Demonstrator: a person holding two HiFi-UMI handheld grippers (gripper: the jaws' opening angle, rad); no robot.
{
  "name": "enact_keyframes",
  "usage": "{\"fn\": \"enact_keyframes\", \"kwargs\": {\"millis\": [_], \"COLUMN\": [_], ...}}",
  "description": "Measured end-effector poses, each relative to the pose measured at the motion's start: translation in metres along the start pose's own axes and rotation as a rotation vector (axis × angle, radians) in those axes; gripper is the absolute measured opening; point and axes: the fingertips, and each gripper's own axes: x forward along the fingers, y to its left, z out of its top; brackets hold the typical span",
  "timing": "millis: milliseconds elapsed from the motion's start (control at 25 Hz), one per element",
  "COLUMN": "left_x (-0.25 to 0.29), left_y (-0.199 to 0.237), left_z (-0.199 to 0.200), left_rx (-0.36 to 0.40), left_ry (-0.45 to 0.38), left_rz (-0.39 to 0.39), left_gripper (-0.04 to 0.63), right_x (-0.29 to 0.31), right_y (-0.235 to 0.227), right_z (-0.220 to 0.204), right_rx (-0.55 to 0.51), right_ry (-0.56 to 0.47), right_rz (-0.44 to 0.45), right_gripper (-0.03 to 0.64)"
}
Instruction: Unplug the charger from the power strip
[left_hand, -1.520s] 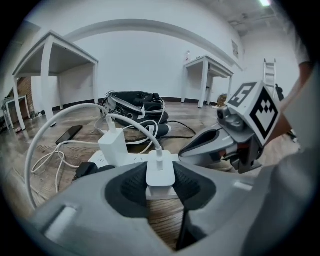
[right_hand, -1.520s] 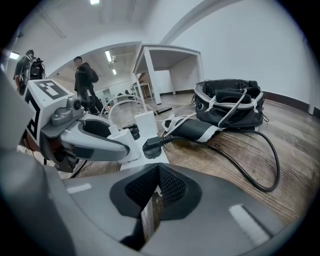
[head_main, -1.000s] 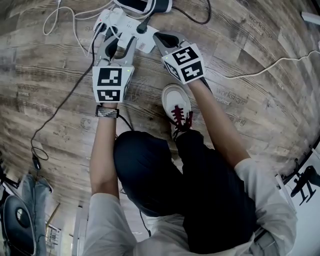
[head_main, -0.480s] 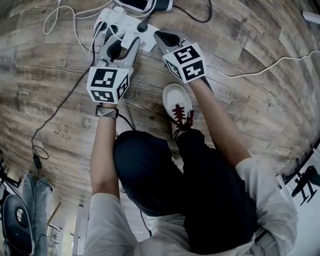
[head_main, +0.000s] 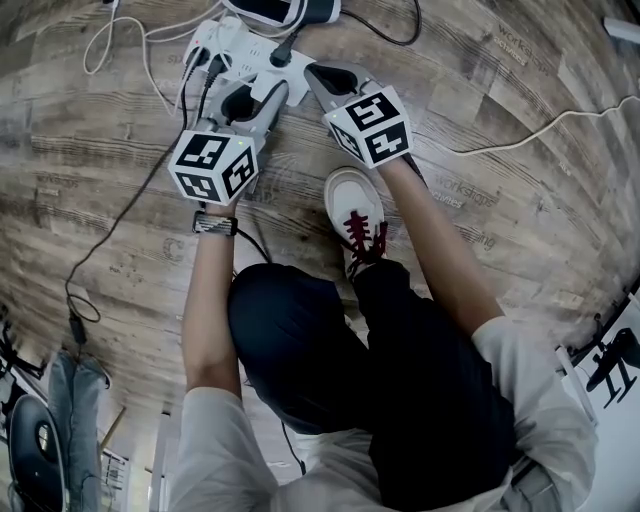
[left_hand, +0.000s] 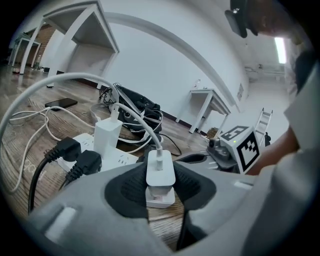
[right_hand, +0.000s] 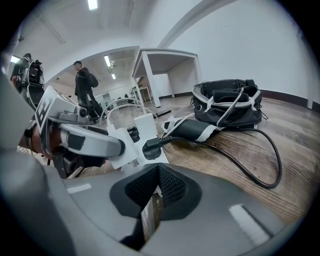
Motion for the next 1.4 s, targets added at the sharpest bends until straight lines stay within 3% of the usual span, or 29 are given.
{"fn": "enact_keyframes", "kwargs": {"millis": [440,640,840,1200,1400], "left_x": [0.001,-0.004,-0.009,-0.016,-0.019], "left_y": [0.018,0.031,0.035,0.041,0.041], "left_z": [-0.002,-0.004,-0.012,-0.023,-0.037], "left_rx": [0.009,0.014,-0.002,-0.062,-0.133], "left_ry": [-0.013,-0.001,0.025,0.052,0.068], "left_rz": [0.069,0.136,0.148,0.188,0.180], "left_gripper": [0.164,0.224,0.279,0.310,0.334], "right_x": [0.000,-0.001,0.000,-0.004,-0.018], "right_y": [0.001,0.000,0.001,-0.003,-0.007], "right_z": [0.000,0.001,0.000,0.001,0.012], "right_rx": [-0.003,-0.001,-0.002,0.092,0.139], "right_ry": [-0.009,-0.012,-0.011,-0.024,-0.073], "right_rz": [0.013,0.013,0.016,0.040,0.024], "right_gripper": [0.002,0.002,0.002,0.002,0.002]}}
